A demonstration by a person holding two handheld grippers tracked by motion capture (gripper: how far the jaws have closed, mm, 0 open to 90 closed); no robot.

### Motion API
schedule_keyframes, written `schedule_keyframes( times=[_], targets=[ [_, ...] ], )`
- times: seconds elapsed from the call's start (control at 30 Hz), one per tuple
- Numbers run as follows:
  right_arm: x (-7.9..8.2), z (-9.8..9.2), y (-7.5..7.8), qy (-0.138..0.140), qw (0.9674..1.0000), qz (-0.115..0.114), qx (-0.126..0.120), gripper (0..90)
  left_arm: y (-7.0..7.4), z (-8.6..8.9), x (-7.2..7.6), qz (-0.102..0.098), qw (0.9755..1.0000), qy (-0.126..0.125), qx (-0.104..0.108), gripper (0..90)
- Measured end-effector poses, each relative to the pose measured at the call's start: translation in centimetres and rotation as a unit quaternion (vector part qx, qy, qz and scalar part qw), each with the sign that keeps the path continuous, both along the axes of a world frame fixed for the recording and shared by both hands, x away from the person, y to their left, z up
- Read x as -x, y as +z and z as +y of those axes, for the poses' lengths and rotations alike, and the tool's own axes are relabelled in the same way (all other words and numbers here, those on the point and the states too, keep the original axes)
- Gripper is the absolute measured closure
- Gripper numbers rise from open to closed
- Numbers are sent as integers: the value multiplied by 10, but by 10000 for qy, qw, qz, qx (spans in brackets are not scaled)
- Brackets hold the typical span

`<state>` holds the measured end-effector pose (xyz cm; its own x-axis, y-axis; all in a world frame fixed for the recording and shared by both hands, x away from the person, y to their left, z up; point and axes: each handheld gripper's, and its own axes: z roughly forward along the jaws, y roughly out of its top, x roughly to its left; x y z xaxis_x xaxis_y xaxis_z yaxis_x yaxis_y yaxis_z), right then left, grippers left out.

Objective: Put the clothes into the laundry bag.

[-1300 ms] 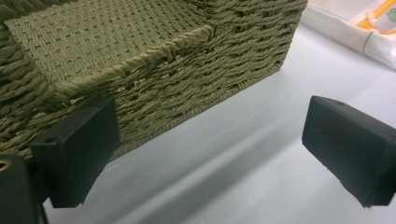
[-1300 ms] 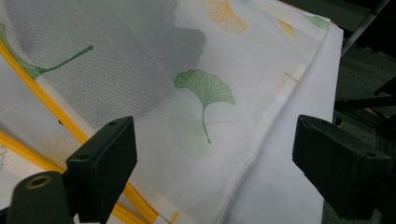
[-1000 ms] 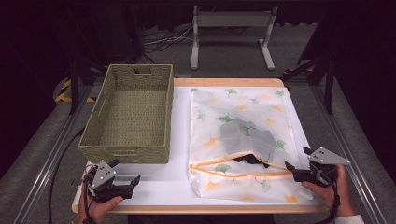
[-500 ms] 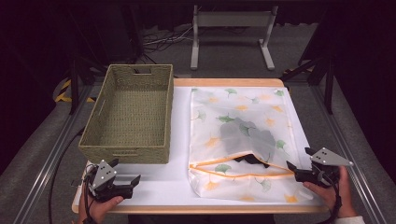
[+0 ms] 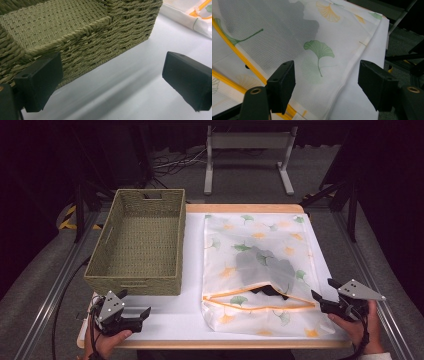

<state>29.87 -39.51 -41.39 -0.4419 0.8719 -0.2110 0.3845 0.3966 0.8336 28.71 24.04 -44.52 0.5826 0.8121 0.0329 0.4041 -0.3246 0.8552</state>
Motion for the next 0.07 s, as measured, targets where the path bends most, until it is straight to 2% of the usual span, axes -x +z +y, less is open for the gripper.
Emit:
schedule_keyframes(
  times=[0.07],
  targets=[
    [-1,1,0,15,10000,12,22,303,0,0,0,8,10000,3,4,39]
  ],
)
